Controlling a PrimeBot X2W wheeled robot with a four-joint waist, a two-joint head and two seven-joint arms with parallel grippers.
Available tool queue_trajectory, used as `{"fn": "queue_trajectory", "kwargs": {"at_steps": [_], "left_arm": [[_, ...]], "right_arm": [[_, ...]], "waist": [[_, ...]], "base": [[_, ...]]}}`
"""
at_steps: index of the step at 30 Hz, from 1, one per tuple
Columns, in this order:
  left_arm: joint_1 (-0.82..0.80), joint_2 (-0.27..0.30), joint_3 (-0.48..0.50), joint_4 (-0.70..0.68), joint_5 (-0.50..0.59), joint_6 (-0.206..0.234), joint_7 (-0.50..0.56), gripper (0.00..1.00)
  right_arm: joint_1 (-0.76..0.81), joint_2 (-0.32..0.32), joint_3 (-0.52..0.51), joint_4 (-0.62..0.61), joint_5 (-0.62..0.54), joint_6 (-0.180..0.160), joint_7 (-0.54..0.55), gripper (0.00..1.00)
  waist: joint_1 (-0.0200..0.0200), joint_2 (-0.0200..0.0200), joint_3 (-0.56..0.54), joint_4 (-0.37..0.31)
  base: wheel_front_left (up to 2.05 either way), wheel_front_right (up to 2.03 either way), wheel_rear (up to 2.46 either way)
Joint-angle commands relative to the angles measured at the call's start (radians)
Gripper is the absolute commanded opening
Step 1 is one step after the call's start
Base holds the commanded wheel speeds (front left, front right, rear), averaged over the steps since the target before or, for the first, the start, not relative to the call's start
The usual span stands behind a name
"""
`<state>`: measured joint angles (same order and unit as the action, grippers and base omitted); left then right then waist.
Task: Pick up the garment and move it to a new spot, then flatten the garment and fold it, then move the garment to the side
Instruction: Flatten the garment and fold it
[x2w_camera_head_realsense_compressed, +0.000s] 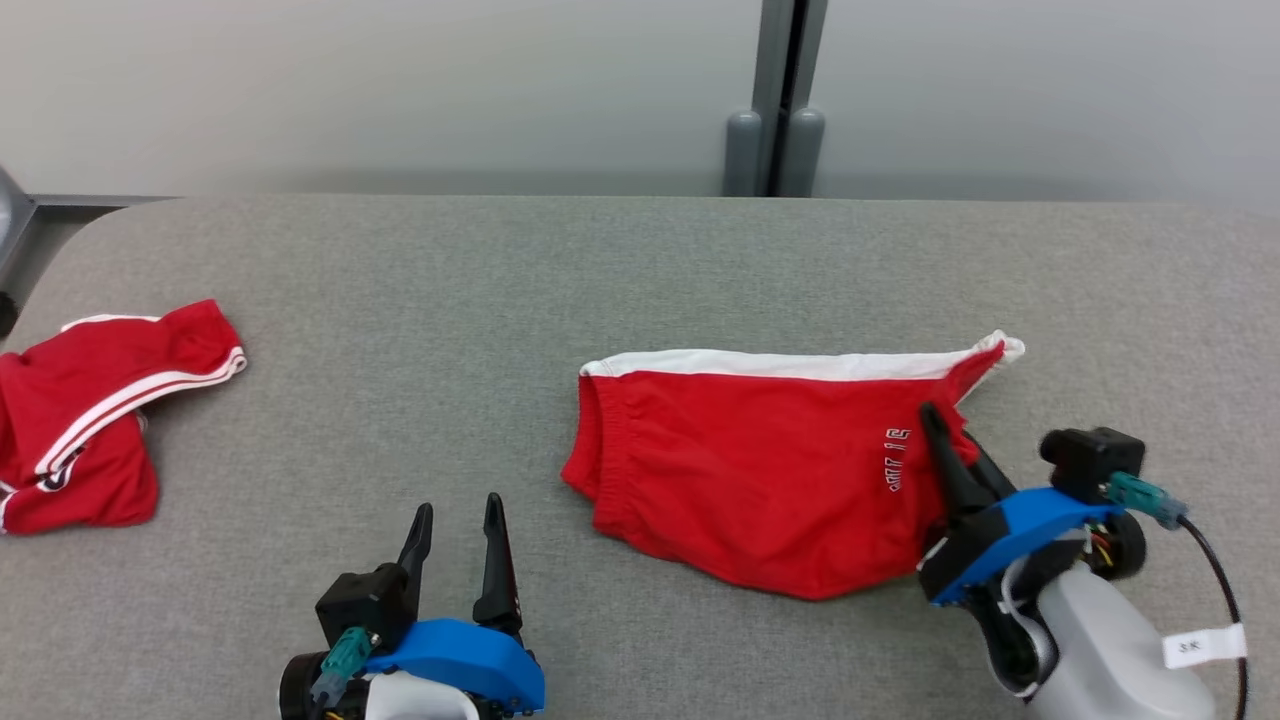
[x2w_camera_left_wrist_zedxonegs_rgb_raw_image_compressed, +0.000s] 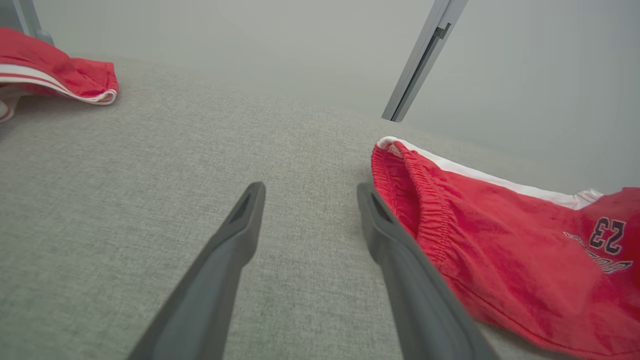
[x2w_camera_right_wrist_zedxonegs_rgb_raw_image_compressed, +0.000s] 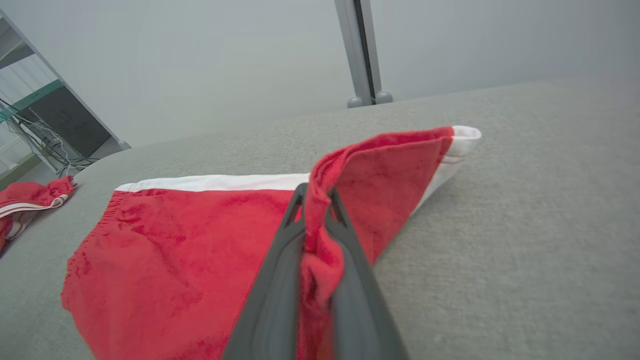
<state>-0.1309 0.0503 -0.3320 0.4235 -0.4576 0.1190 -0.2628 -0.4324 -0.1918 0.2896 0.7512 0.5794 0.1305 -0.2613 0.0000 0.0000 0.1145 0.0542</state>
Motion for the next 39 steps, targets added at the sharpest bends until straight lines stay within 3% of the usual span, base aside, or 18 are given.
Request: {"fn": "queue_trajectory", "kwargs": {"at_steps": [1,7,13,14,15,16,20,23,33,39], "left_arm": [[-0.017,0.0,-0.006,-0.001,0.004,-0.003,-0.003,1.0],[-0.007,0.0,-0.026,0.004,-0.005,-0.011,-0.003,1.0],[-0.004,0.0,-0.054,0.014,-0.002,-0.02,-0.003,1.0],[-0.006,0.0,-0.056,0.016,-0.002,-0.02,-0.003,1.0],[-0.009,0.0,-0.058,0.018,-0.002,-0.019,-0.003,1.0],[-0.013,0.0,-0.058,0.02,-0.002,-0.017,-0.003,1.0],[-0.02,0.0,-0.05,0.014,0.002,-0.008,-0.003,1.0],[-0.017,0.0,-0.045,0.008,0.01,-0.002,-0.003,1.0],[0.001,0.0,0.002,-0.012,0.047,0.018,-0.003,1.0],[0.033,0.0,0.038,-0.015,0.091,0.021,-0.003,1.0]], "right_arm": [[-0.018,0.023,0.025,-0.04,-0.016,0.0,-0.005,0.0],[-0.038,0.083,0.155,-0.114,0.003,0.0,-0.005,0.0],[-0.064,0.127,0.274,-0.055,0.031,0.0,-0.005,0.0],[-0.066,0.131,0.286,-0.035,0.035,0.0,-0.005,0.32],[-0.071,0.133,0.293,-0.026,0.044,0.0,-0.005,0.78],[-0.075,0.135,0.299,-0.019,0.049,0.0,-0.005,1.0],[-0.069,0.139,0.319,-0.046,0.085,0.0,-0.005,1.0],[-0.05,0.137,0.272,-0.079,0.078,0.0,-0.005,1.0],[0.093,0.111,-0.113,-0.158,-0.162,0.0,-0.005,1.0],[0.167,0.124,-0.248,-0.18,-0.324,0.0,-0.005,1.0]], "waist": [[0.0,0.0,0.008,0.024],[0.0,0.0,0.001,0.095],[0.0,0.0,-0.003,0.159],[0.0,0.0,-0.003,0.164],[0.0,0.0,-0.003,0.168],[0.0,0.0,-0.003,0.17],[0.0,0.0,-0.01,0.157],[0.0,0.0,-0.015,0.128],[0.0,0.0,-0.036,0.012],[0.0,0.0,-0.059,-0.036]], "base": [[0.0,0.0,0.0],[0.0,0.0,0.0],[0.0,0.0,0.0],[0.0,0.0,0.0],[0.0,0.0,0.0],[0.0,0.0,0.0],[0.0,0.0,0.0],[0.0,0.0,0.0],[0.0,0.0,0.0],[0.0,0.0,0.0]]}}
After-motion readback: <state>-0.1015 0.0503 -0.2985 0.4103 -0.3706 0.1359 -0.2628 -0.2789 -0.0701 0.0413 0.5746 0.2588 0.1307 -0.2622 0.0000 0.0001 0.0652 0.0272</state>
